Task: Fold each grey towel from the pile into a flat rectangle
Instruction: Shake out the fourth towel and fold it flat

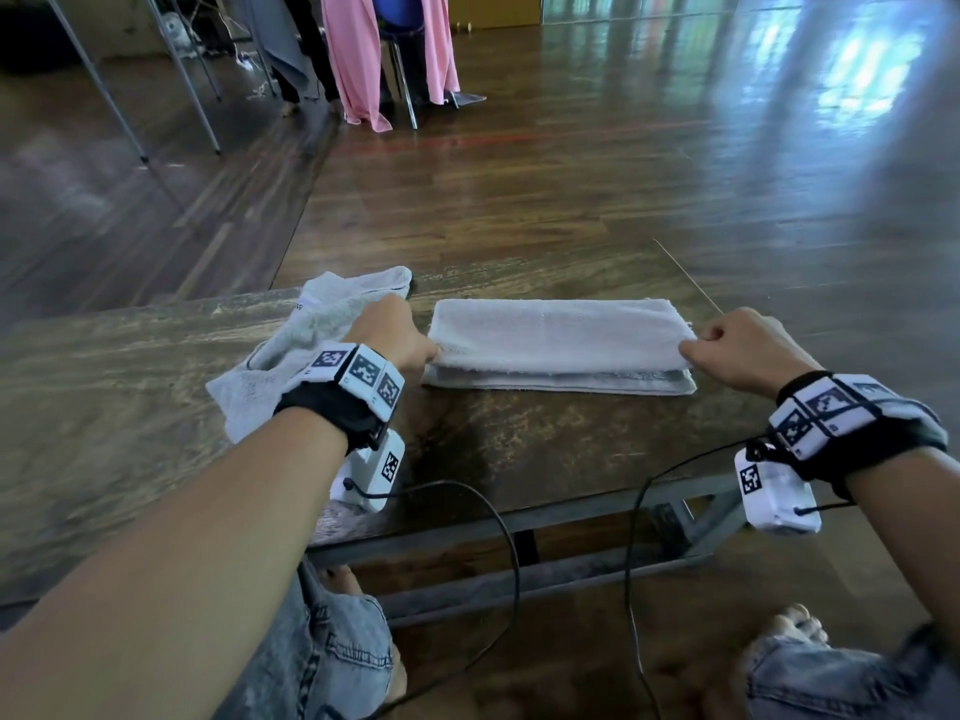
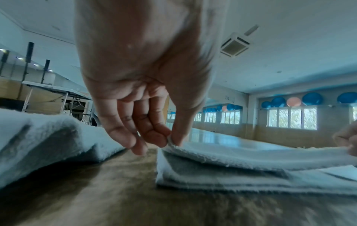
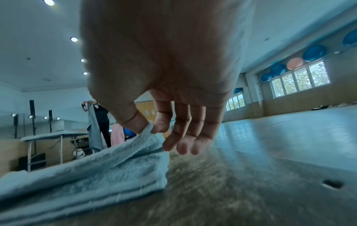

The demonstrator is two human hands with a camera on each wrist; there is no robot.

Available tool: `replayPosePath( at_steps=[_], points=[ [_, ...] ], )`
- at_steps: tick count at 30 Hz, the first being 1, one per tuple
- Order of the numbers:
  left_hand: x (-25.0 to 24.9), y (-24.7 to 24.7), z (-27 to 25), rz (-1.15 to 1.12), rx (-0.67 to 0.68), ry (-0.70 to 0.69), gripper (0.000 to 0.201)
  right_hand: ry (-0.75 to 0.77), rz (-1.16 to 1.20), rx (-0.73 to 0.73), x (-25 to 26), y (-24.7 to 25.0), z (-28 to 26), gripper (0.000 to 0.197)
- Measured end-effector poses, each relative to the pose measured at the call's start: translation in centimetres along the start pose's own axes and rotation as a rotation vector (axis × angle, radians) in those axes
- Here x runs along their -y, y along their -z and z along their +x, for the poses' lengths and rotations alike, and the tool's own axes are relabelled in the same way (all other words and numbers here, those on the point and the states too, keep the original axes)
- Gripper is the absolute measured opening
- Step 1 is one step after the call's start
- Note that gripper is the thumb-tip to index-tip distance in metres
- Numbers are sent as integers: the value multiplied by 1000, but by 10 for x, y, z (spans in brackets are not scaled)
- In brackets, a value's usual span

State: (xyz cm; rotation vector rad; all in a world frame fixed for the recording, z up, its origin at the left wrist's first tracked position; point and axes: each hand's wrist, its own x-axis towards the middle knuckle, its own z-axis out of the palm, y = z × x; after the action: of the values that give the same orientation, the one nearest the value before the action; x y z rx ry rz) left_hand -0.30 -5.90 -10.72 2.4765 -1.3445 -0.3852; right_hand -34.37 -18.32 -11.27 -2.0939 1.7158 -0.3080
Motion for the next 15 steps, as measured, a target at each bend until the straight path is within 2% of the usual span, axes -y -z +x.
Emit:
replayPosePath(
  at_steps=[5,7,10,11,13,15],
  points=[
    [4,-1,-4,11,77,-20,20,-43,-152,65,1,0,-9,26],
    [3,-5,-7,32,47,-113,17,-21,-235,-7,3,-8,-13,20],
    [-2,-9,-7,30,20,-353,20,178,-197,-99,6,-18,-12,22],
    [-3,-11,-8,35,58,-415,22,273,-163,-58,7,-21,-12,21],
    [-7,-17,-10,80,172,-461,25,421,-176,116,9,-28,-14,22],
    [-10,-21,-13,160,234,-451,23,453,-236,207,14,-34,-16,18]
  ],
)
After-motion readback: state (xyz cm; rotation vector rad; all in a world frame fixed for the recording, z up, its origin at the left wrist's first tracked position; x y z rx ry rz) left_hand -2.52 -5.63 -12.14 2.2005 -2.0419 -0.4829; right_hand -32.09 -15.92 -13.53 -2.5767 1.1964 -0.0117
